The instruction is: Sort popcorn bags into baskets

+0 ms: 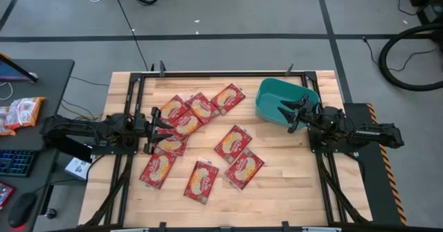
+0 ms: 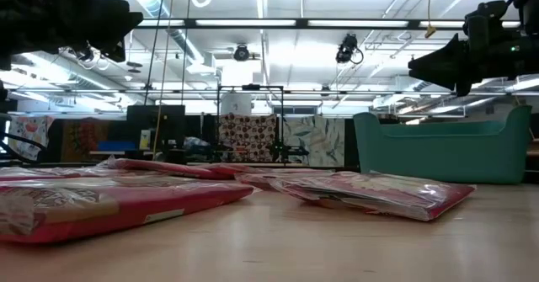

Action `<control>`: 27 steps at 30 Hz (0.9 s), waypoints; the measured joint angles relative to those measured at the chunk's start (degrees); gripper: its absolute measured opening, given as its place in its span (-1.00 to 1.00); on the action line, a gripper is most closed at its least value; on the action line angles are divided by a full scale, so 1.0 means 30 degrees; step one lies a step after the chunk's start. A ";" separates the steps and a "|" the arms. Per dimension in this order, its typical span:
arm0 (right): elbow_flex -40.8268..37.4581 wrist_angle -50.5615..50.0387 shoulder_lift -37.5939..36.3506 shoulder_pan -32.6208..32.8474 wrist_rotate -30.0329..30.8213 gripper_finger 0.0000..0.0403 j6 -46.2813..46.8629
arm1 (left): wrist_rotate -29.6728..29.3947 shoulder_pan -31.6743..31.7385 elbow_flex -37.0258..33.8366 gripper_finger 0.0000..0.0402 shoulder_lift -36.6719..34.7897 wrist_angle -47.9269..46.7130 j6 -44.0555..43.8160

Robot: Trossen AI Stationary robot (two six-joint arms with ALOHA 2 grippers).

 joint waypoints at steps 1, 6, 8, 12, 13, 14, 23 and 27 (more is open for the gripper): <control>0.0003 0.0001 0.0000 -0.0006 0.0000 -0.17 -0.0001 | 0.0000 -0.0004 0.0000 -0.35 0.0000 0.0000 0.0002; 0.0005 0.0007 0.0000 -0.0007 0.0000 -0.17 0.0000 | 0.0000 -0.0001 0.0000 -0.35 0.0000 0.0000 0.0002; 0.0000 0.0001 0.0000 -0.0006 0.0000 -0.17 -0.0003 | 0.0000 -0.0001 0.0001 -0.35 0.0000 0.0000 -0.0005; 0.0003 0.0147 0.0000 -0.0015 0.0485 -0.17 -0.1230 | 0.0000 -0.0004 0.0002 -0.35 0.0000 0.0187 0.0024; 0.0000 0.0146 0.0000 -0.0022 0.0587 -0.17 -0.1481 | -0.0005 -0.0002 0.0000 -0.35 0.0000 0.0491 0.0024; 0.0002 0.0146 0.0000 -0.0022 0.0594 -0.17 -0.1659 | -0.0026 0.0007 0.0000 -0.35 0.0000 0.0884 0.0024; 0.0002 0.1554 0.0000 -0.0022 0.0501 -0.17 0.1484 | -0.0168 0.0000 0.0000 -0.35 0.0000 0.3227 0.0024; 0.0000 0.2646 0.0000 -0.0015 0.0194 -0.17 0.1972 | -0.0204 0.0000 0.0000 -0.35 0.0000 0.3757 -0.0084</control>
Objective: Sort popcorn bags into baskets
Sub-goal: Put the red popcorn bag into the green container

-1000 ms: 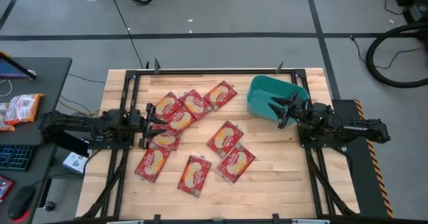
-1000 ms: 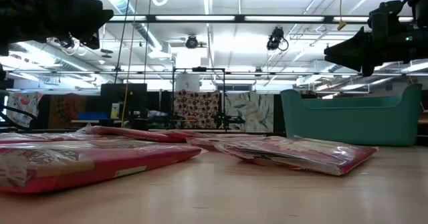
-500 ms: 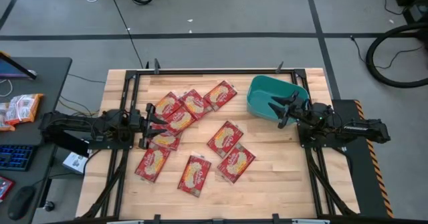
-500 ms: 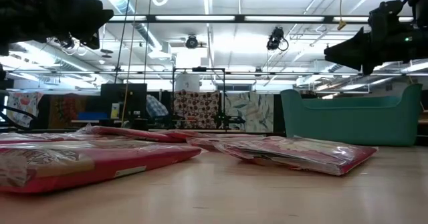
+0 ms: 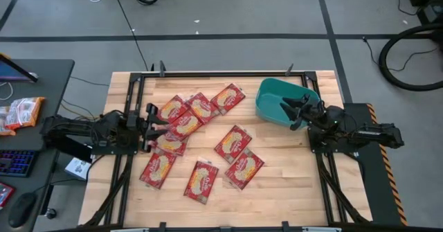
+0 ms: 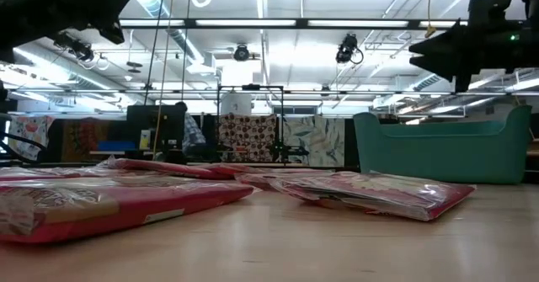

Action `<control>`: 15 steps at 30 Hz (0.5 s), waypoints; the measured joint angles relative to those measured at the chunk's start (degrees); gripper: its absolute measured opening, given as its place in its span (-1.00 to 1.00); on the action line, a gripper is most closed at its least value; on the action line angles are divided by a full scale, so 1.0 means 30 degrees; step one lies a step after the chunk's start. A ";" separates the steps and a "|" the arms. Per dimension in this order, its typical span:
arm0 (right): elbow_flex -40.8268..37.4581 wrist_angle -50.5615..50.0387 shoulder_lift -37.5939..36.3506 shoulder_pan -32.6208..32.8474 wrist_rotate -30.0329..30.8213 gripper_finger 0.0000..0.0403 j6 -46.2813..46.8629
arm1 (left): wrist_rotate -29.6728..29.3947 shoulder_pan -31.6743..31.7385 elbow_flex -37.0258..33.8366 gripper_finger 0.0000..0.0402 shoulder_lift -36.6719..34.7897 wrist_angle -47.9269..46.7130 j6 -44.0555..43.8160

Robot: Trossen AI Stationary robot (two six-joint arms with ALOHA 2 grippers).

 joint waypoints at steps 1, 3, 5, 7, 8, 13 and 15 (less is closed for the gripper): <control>0.0004 0.0409 0.0000 0.0000 0.0286 -0.17 -0.0045 | -0.0118 0.0000 0.0000 -0.35 0.0000 0.0094 0.0007; 0.0001 0.0824 0.0000 -0.0006 0.0822 -0.17 0.0363 | -0.0558 0.0000 0.0000 -0.35 0.0000 0.0230 0.0046; 0.0007 0.0854 0.0000 -0.0007 0.0636 -0.17 0.1353 | -0.1218 0.0000 0.0000 -0.35 0.0000 0.0342 0.0108; 0.0000 0.0997 0.0000 -0.0007 -0.0214 -0.17 0.2052 | -0.2006 0.0000 0.0000 -0.35 0.0000 0.0340 0.0115; 0.0016 0.1115 0.0004 -0.0007 -0.0892 -0.17 0.2038 | -0.2401 0.0000 0.0002 -0.35 0.0000 0.0308 0.0114; 0.0931 0.1055 0.1553 0.0000 -0.2233 -0.17 0.1540 | -0.4126 0.0000 0.0000 -0.35 0.0429 0.0228 0.0116; 0.1523 0.1037 0.2838 0.0000 -0.2267 -0.17 0.0921 | -0.4417 0.0007 0.0000 -0.35 0.0705 0.0228 0.0102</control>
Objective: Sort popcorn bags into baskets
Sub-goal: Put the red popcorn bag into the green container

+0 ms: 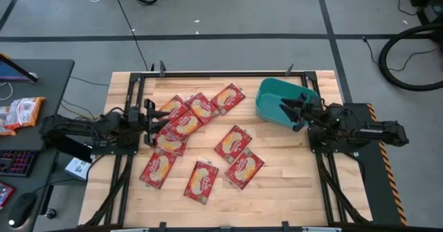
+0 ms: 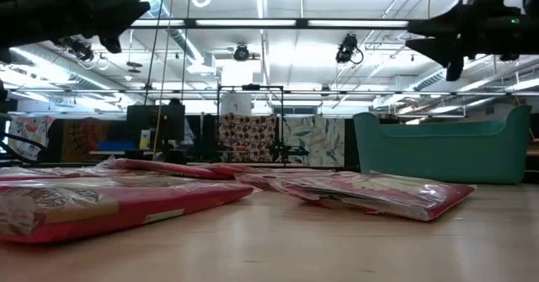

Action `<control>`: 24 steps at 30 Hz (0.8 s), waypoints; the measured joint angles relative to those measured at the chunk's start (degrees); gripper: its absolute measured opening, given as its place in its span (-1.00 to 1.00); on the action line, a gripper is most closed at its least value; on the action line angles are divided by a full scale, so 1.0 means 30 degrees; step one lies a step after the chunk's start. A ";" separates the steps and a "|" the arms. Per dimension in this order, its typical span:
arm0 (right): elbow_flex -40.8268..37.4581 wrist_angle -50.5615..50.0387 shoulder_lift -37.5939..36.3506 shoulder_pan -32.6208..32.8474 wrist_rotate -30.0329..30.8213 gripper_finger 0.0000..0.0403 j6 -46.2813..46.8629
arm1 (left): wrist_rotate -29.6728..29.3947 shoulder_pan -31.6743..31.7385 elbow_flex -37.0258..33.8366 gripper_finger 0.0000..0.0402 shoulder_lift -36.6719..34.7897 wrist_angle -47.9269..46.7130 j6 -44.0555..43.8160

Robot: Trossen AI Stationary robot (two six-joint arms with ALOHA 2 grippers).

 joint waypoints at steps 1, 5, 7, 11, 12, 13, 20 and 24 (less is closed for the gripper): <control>0.0323 -0.0008 0.0753 -0.0003 -0.0003 -0.18 -0.0264 | -0.0027 -0.0007 0.0000 -0.35 0.0133 0.0020 -0.0029; 0.1663 0.0103 0.4357 -0.0007 -0.0011 -0.18 -0.0866 | -0.0063 -0.0007 0.0001 -0.35 0.0518 0.0181 -0.0559; 0.2417 0.0101 0.6387 -0.0007 -0.0017 -0.18 -0.1155 | -0.0127 -0.0007 0.0000 -0.35 0.0563 0.0162 -0.0806; 0.4425 0.0105 1.0239 0.0051 -0.0028 -0.18 -0.2157 | -0.0427 -0.0007 0.0003 -0.35 0.0556 0.0192 -0.1329; 0.4986 0.0160 1.1114 0.0109 -0.0025 -0.18 -0.2521 | -0.0470 -0.0007 0.0000 -0.35 0.0556 0.0197 -0.1458; 0.5508 0.0289 1.1935 0.0191 -0.0025 -0.18 -0.2904 | -0.0496 -0.0007 0.0000 -0.35 0.0556 0.0185 -0.1529; 0.8759 0.0848 1.6981 0.0699 -0.0218 -0.18 -0.4969 | -0.0735 -0.0007 0.0000 -0.35 0.0556 -0.0016 -0.1662; 1.0318 0.0809 1.9392 0.0699 -0.1215 -0.18 -0.5551 | -0.0777 -0.0007 0.0000 -0.35 0.0556 -0.0398 -0.1669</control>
